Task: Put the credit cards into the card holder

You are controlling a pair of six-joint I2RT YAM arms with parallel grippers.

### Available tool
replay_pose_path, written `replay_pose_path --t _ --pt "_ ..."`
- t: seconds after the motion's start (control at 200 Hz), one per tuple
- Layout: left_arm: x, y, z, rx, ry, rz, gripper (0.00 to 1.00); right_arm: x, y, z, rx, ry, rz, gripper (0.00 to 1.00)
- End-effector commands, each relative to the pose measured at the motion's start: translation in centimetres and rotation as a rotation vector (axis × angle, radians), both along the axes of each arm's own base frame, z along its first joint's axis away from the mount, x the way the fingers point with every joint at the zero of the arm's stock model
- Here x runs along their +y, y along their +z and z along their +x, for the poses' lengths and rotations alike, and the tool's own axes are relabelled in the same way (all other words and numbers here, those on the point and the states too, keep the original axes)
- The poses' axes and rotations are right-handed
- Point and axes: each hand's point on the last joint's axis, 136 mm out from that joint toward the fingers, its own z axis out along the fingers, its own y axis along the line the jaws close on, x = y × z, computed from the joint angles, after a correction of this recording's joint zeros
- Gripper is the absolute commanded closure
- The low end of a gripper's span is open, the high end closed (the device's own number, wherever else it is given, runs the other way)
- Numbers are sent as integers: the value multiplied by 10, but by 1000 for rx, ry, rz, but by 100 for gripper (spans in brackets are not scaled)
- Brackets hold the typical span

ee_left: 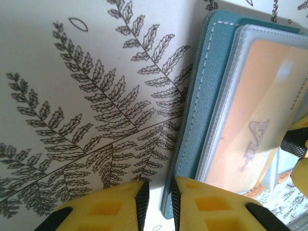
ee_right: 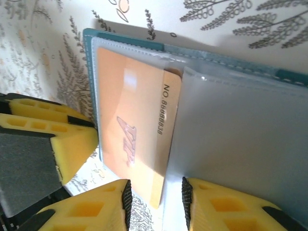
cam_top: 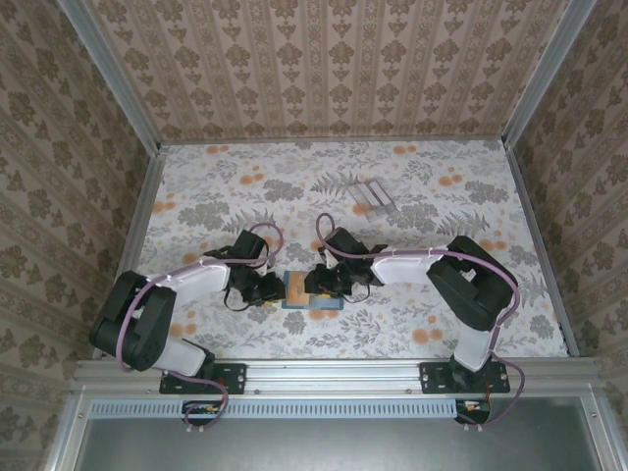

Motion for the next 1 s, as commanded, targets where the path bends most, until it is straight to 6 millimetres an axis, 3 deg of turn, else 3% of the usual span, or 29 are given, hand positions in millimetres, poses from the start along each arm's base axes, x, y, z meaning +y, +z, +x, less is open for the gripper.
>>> replay_pose_path --t 0.0,0.325,0.67,0.835,0.92,0.995 --pt "-10 -15 -2 -20 -45 -17 75 -10 -1 -4 -17 11 -87 65" --pt "-14 -17 -1 -19 -49 -34 78 7 -9 -1 -21 32 -96 82" --pt "-19 -15 1 -29 -47 -67 79 26 -14 -1 -34 60 -90 85" --pt "-17 -12 0 -33 -45 -63 78 30 6 0 -88 65 -38 81" --pt "-14 -7 -1 -42 -44 -54 77 20 21 3 -142 63 -60 79" --pt "-10 -3 -1 -59 -30 -47 69 5 32 3 -186 61 -114 77"
